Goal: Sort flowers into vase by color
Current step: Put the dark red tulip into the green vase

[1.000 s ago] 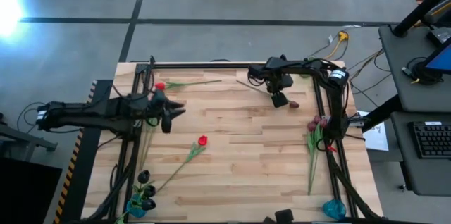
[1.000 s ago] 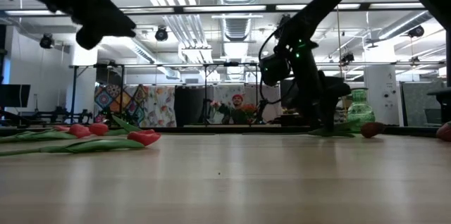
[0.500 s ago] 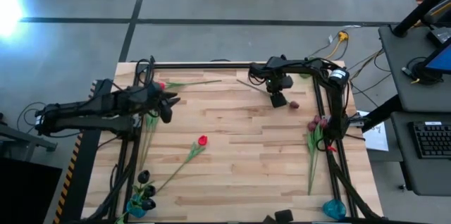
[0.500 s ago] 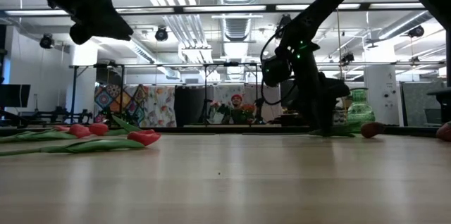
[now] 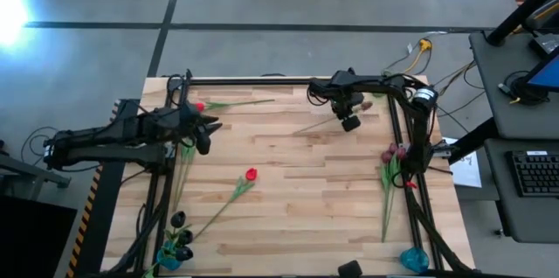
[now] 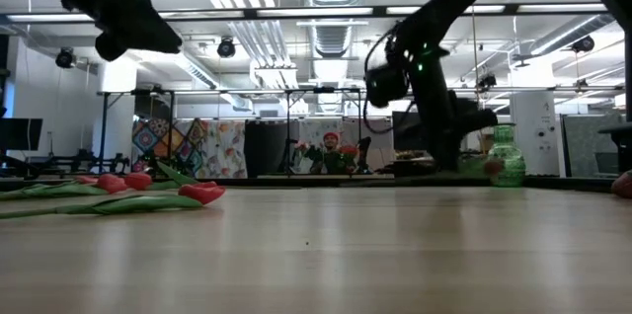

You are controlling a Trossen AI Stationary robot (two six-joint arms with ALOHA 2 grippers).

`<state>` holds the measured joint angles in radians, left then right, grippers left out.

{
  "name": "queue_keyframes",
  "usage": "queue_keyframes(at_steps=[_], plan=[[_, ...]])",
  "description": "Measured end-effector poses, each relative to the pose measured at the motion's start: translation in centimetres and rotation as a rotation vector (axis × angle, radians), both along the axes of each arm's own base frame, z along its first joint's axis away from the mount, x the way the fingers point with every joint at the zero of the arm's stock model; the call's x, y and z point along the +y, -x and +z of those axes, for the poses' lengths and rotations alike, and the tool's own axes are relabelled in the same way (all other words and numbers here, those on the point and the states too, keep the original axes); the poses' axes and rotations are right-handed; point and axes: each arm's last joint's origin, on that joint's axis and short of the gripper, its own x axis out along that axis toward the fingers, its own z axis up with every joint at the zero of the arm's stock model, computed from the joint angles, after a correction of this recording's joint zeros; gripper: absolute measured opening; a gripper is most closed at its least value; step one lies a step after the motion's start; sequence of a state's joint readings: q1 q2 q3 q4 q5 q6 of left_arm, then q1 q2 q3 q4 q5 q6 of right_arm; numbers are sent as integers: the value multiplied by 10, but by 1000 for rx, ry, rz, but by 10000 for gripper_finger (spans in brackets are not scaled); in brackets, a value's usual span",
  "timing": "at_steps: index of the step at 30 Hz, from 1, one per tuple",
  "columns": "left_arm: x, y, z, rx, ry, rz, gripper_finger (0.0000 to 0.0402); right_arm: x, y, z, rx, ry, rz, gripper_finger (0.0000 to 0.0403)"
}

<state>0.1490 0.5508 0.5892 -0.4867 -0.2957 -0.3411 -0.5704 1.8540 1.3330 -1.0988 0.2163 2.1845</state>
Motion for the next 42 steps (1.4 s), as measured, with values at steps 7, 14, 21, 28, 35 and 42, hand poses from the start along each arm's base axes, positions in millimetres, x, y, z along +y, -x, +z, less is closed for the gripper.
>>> queue_keyframes(at_steps=[7, 14, 21, 28, 35, 42], plan=[[-1, 7, 30, -32, -109, -40, 107, 36, -13, 38, -45, 197, 121, 10], [-2, 13, 36, -9, -112, -49, 107, 64, -15, 85, 162, 365, 802, 9], [-3, 16, 31, -13, -92, -88, 107, 75, -4, 148, 305, 534, 1203, 9], [-1, 11, 28, 86, -156, -68, 107, 77, 31, 189, 597, 756, 1087, 9], [2, 1, 43, -21, -222, -24, 107, 66, 64, 179, 834, 768, 911, 9], [9, -10, 45, -33, -285, 163, 107, 29, 91, 161, 998, 594, 841, 9]])
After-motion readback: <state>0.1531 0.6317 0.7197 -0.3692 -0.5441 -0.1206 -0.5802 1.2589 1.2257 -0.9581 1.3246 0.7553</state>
